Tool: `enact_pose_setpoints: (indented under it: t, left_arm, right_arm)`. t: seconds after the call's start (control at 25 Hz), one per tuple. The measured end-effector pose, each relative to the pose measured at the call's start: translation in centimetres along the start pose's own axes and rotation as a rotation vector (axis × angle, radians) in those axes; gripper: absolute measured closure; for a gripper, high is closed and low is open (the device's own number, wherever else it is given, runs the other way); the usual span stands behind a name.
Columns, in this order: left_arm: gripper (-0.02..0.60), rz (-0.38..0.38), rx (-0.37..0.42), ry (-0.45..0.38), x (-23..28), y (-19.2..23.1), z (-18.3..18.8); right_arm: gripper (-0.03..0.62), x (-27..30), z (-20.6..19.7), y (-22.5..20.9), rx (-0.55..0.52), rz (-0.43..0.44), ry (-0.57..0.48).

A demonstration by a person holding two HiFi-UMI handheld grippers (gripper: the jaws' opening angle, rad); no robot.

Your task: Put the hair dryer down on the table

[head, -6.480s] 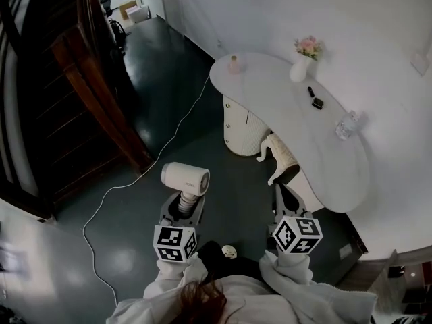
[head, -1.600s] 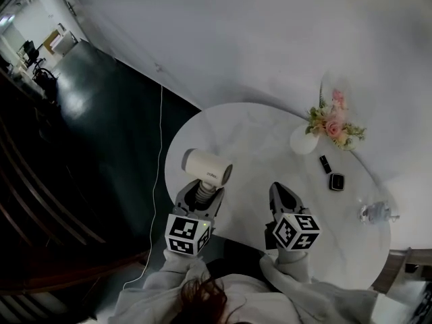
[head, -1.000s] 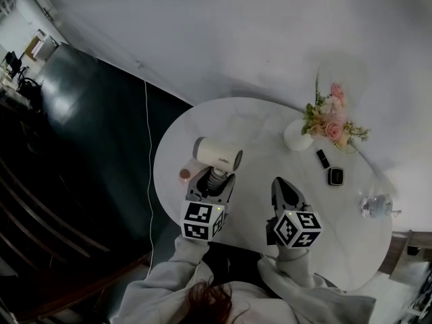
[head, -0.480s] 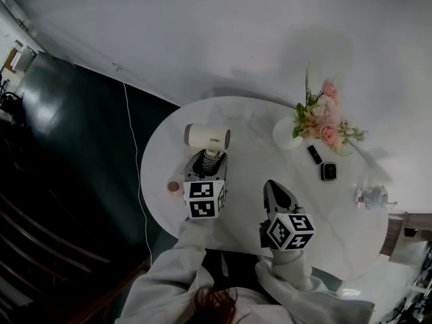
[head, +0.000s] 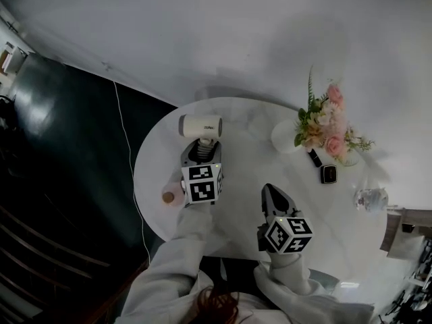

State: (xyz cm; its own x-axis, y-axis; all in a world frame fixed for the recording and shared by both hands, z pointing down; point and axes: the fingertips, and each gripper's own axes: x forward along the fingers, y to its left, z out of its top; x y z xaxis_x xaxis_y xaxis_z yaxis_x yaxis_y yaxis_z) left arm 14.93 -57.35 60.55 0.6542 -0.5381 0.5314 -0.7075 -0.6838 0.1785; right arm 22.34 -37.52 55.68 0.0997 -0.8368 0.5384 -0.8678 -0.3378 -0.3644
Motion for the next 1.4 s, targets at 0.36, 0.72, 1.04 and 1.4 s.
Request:
enact_pose_setpoints:
  t: [0.36,0.72,1.04,1.4]
  left_arm:
    - [0.354,0.03,-0.018,0.088,2.5,0.6,-0.8]
    - [0.354,0.067,0.068,0.19,3.5,0.2,-2.2]
    - [0.345,0.008,0.07,0.211,3.7,-0.6,-2.5]
    - [0.301,-0.045,0.072,0.22,2.4,-1.2,-2.5]
  right_arm:
    - [0.545,0.8,-0.7,-0.4,0.03,-0.013,0.02]
    - [0.545,0.5,-1.3,-0.6,0.062,-0.02,0.026]
    - [0.545,0.4,-1.7,-0.5,0.075,-0.007,0.029]
    - [0.545,-0.2,-1.5,-0.1,0.074,0.007,0.017]
